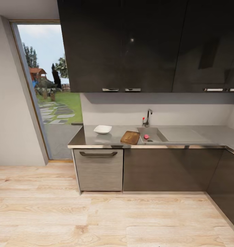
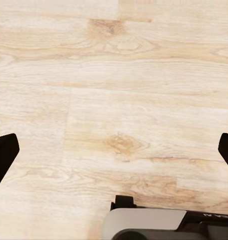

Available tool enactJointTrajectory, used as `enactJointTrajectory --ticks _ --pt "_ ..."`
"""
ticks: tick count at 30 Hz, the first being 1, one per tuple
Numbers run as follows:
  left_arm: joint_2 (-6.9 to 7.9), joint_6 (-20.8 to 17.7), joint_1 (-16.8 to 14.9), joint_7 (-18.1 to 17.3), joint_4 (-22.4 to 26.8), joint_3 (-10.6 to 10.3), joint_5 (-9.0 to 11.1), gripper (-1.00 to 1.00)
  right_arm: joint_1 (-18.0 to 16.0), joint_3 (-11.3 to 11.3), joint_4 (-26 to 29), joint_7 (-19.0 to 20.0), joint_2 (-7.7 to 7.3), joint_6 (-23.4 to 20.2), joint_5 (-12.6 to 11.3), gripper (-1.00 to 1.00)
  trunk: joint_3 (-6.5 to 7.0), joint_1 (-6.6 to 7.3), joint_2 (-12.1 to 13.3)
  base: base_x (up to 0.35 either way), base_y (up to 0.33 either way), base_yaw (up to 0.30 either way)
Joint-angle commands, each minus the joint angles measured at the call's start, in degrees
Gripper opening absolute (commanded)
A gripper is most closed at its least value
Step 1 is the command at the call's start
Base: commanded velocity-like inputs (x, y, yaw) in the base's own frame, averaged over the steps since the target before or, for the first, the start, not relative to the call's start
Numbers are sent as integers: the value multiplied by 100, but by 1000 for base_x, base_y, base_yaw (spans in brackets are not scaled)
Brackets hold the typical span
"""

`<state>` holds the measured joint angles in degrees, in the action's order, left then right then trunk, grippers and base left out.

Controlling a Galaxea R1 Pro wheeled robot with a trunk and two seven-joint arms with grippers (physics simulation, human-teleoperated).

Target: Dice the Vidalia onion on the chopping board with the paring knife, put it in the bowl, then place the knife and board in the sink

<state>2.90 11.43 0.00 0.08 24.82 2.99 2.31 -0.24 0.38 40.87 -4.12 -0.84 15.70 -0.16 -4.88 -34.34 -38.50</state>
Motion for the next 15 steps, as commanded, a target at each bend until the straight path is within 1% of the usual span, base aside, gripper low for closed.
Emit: enactJointTrajectory --ticks 1,15 --pt "0 9 0 1 5 0 24 100 -2 6 0 -18 0 15 -1 100 10 21 34 0 0 0" --pt "0 9 0 1 5 0 24 100 -2 6 -1 -19 3 14 -1 100 262 328 596 0 0 0"
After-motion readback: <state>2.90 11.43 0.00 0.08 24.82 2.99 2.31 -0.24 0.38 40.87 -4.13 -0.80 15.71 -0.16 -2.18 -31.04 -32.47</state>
